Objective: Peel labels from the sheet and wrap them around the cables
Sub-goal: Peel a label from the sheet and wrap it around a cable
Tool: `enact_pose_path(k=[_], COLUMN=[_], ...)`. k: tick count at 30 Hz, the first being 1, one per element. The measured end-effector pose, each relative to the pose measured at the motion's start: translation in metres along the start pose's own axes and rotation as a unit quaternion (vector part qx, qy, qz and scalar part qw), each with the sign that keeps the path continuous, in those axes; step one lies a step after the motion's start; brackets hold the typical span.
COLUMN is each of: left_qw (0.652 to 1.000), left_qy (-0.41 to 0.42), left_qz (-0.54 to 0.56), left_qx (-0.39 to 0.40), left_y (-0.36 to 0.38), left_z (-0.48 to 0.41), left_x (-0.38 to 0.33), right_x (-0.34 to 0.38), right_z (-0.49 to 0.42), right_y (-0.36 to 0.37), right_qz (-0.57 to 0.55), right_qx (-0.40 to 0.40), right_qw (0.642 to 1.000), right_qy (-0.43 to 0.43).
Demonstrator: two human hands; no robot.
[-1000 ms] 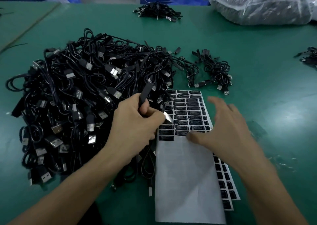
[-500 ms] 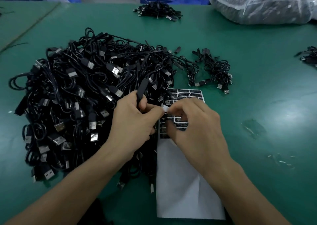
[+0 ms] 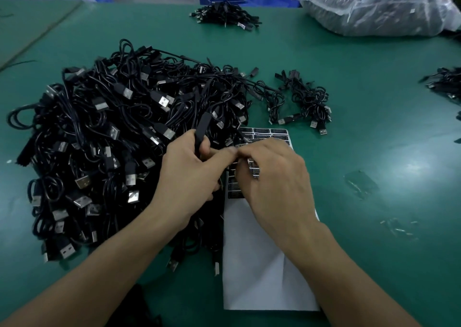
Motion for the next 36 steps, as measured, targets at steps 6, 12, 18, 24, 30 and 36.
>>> enact_pose_path(k=[6, 12, 18, 24, 30, 36], left_qw=[0.999, 0.996, 0.997, 0.995, 0.993, 0.991], left_qy=[-0.03, -0.034, -0.014, -0.025, -0.045, -0.057], left_qz=[0.027, 0.058, 0.068, 0.09, 0.089, 0.088], left_qx=[0.032, 0.066, 0.031, 0.035, 0.064, 0.078], left_y=[0.002, 0.005, 0.001, 0.0, 0.003, 0.005], left_z=[0.0, -0.002, -0.005, -0.007, -0.006, -0.005], left_x=[-0.001, 0.003, 0.005, 0.007, 0.008, 0.009], right_x=[-0.029, -0.042, -0.046, -0.041, -0.038, -0.035], right_z=[-0.029, -0.038, -0.03, -0.025, -0.024, -0.024], right_y=[-0.009, 0.007, 0.006, 0.008, 0.007, 0.006], right_qz=[-0.11, -0.42, -0.539, -0.535, -0.538, -0.494], right_qx=[0.001, 0.066, 0.09, 0.135, 0.147, 0.14], right_qw=[0.986, 0.864, 0.787, 0.772, 0.767, 0.811], right_qy=[0.128, 0.269, 0.288, 0.316, 0.316, 0.281])
Point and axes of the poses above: each hand's wrist, its own z-axis away from the middle knuckle, its own y-axis out of the palm, x = y × z, the point moved 4 cm from there along -z, towards the middle knuckle, and after that the axes turned 7 degrees about z, right-handed, at the moved point
